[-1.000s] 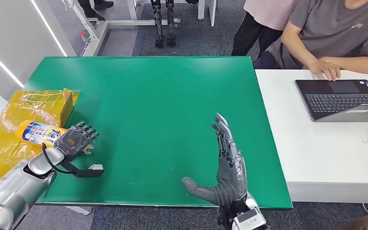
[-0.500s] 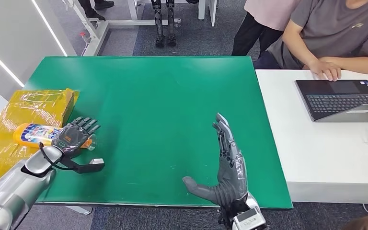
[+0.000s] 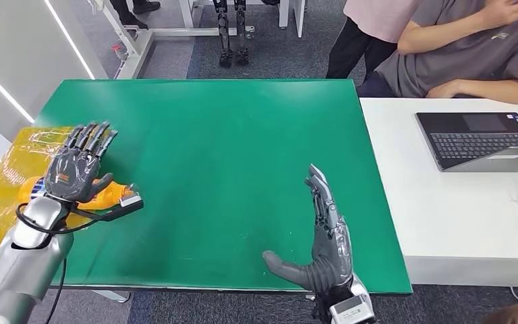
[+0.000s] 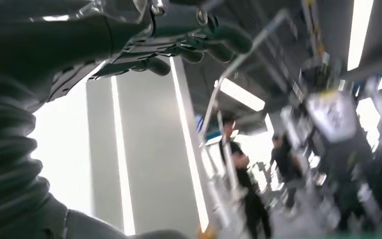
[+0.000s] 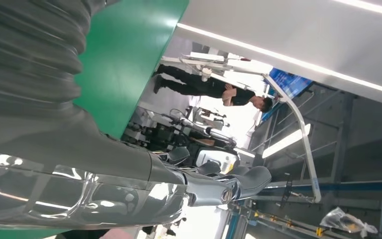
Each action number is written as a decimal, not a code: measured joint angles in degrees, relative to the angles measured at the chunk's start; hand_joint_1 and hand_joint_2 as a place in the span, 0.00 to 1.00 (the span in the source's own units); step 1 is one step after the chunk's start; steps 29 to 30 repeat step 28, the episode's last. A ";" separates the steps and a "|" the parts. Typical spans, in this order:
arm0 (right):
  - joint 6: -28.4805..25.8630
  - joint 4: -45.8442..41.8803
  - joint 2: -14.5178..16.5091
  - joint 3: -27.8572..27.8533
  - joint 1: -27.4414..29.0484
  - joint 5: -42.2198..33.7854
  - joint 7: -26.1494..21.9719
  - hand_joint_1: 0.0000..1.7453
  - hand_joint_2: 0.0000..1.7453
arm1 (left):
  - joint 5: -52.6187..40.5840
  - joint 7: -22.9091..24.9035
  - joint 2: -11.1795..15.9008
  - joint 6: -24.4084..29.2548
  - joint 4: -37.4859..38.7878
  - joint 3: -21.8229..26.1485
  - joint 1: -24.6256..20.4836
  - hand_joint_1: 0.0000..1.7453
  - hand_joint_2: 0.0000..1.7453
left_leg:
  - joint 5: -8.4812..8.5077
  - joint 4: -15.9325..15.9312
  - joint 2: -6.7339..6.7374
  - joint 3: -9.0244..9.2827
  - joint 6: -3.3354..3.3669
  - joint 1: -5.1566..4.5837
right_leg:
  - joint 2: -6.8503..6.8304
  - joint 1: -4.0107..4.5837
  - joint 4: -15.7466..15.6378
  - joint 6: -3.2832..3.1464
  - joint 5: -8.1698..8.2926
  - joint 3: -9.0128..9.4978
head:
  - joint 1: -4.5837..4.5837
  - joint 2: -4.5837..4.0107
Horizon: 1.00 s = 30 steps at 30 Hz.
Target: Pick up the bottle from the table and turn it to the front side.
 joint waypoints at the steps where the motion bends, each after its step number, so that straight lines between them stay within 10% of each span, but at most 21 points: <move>1: -0.12 0.00 0.04 -0.07 0.18 -0.02 0.00 0.00 1.00 | 0.33 -1.58 -0.79 0.02 -2.10 2.23 0.70 0.00 1.00 | 0.00 0.00 0.02 0.00 0.00 0.00 | 0.01 0.00 0.00 0.00 0.00 0.00 | 0.00 0.00; 8: -2.43 0.02 0.28 -0.36 1.79 -0.79 -0.01 0.00 1.00 | 16.81 -9.82 -7.40 -0.01 -13.15 11.00 3.60 0.00 1.00 | 0.00 0.00 -0.07 -0.02 0.00 0.00 | -0.08 0.00 -0.02 0.01 -0.01 -0.01 | -0.01 0.01; 19: -3.70 0.02 0.89 -0.61 4.06 1.51 0.16 0.00 1.00 | 76.06 -10.28 -20.46 -17.80 -17.86 -0.10 7.17 0.00 1.00 | -0.04 0.02 -0.11 -0.05 0.06 -0.05 | -0.14 -0.02 -0.08 0.03 0.00 0.05 | 0.01 0.01; 30: -3.30 1.41 0.94 -0.62 1.56 2.16 0.84 0.00 1.00 | 87.14 -10.46 -28.87 -25.58 -26.12 -4.80 12.20 0.00 1.00 | -0.09 0.01 -0.09 -0.07 0.14 -0.03 | -0.13 -0.02 -0.09 0.04 -0.01 0.03 | -0.02 0.01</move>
